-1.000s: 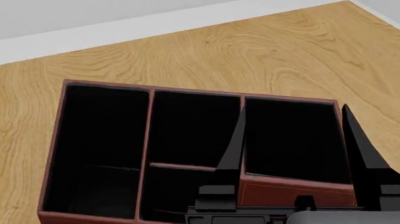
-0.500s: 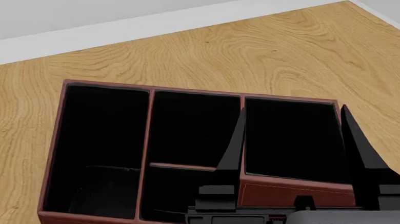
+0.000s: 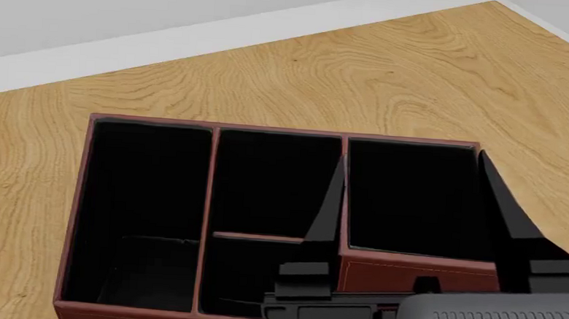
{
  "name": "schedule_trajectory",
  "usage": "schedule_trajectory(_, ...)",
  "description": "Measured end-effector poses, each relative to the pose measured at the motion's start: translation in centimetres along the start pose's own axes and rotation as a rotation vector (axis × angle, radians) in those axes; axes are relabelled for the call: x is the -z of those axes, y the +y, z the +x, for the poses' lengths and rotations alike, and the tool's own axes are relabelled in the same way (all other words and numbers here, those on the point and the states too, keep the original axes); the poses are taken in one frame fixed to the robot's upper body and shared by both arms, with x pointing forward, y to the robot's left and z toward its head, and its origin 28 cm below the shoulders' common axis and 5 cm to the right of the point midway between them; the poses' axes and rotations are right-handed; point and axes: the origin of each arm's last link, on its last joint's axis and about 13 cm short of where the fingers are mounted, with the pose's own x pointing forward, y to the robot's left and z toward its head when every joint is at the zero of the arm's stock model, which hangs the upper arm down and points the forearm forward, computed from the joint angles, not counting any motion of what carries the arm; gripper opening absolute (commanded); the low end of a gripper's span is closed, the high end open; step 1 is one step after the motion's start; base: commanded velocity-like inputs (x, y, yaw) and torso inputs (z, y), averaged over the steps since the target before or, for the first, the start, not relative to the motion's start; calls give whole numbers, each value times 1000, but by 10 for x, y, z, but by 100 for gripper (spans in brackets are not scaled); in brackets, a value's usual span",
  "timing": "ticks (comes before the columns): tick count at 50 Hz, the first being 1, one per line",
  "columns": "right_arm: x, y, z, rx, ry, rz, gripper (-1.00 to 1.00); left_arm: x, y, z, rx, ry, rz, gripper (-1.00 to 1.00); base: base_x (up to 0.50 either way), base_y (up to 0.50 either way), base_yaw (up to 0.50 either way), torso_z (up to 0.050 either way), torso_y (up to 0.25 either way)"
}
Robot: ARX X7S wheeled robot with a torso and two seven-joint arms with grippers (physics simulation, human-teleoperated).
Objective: Pick up the book and place it in the back compartment of the caddy.
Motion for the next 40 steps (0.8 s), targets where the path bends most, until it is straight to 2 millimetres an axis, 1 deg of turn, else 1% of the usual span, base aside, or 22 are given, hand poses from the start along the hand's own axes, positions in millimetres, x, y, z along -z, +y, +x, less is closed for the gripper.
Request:
schedule_trajectory(7, 1, 1, 0, -1, 3, -3, 100, 3, -3, 6, 10, 7, -6, 100, 0, 0, 0, 0, 0)
schedule_trajectory(24, 3, 2, 2, -6, 10, -8, 100, 10, -1, 10, 0, 34, -25, 100, 0, 0, 0, 0, 0)
schedule_trajectory(40, 4, 3, 3, -9, 13, -13, 100, 14, -3, 18, 6, 46, -36, 100, 0, 0, 0, 0, 0)
